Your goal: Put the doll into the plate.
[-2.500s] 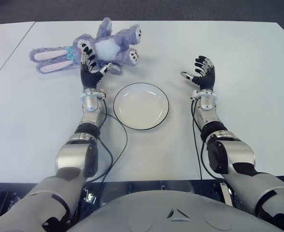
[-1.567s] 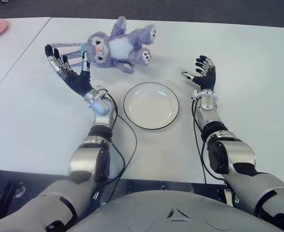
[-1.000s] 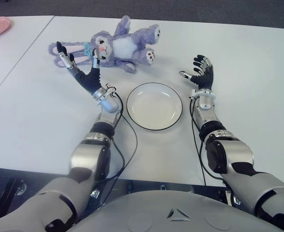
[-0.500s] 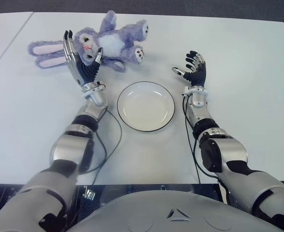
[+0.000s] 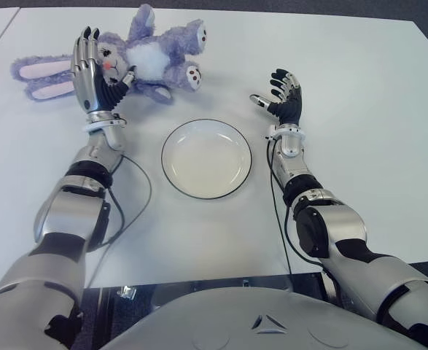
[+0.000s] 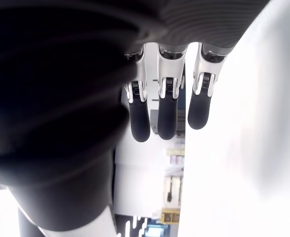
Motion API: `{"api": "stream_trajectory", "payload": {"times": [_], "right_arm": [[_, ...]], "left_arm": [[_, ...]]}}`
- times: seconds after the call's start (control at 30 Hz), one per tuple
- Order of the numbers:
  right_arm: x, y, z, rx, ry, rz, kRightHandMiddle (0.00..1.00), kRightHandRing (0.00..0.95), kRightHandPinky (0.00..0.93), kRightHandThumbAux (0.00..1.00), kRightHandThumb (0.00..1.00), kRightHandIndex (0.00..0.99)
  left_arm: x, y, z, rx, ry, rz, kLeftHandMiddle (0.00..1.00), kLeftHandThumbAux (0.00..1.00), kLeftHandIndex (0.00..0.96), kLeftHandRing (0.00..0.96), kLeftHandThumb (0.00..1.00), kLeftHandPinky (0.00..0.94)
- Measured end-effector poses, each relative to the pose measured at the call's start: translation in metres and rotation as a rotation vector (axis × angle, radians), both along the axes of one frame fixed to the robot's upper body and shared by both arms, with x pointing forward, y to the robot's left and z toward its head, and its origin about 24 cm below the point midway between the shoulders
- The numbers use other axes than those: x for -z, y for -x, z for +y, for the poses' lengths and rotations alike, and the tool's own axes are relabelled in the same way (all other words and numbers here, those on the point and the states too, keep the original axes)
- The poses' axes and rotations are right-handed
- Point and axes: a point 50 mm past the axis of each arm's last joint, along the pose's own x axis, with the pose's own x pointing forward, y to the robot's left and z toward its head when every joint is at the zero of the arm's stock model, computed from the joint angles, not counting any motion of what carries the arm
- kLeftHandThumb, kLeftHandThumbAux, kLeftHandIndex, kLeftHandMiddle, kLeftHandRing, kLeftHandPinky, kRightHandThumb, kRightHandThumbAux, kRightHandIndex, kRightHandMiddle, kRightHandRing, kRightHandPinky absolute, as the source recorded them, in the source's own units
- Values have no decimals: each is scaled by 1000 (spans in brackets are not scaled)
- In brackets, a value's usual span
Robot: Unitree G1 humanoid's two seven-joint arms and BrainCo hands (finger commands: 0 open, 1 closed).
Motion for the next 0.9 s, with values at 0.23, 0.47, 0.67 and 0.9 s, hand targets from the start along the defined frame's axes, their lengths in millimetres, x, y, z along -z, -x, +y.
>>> {"api": "stream_trajectory", "payload": {"times": [0.23,0.47,0.67,0.9], "right_arm": [[-2,-1,0,0,1,-4,245,221,235,959,0,210],[0,0,-2,5,3,0,251,227,241,962,0,212],[1,0,-8,17,10,5,254,230,243,960,0,214],[3,1,-15,25,23,9,251,226,241,977,0,204]], "left_arm": [[-11,-2,16,-23,-129,53,0,493,0,0,295,111],[-18,-3,26,-44,-233,84,0,478,0,0,286,85],[-22,-3,30,-59,-323,107,0,463,0,0,223,56],[-19,-2,37,-85,-480,176,0,457,0,0,198,15]]}}
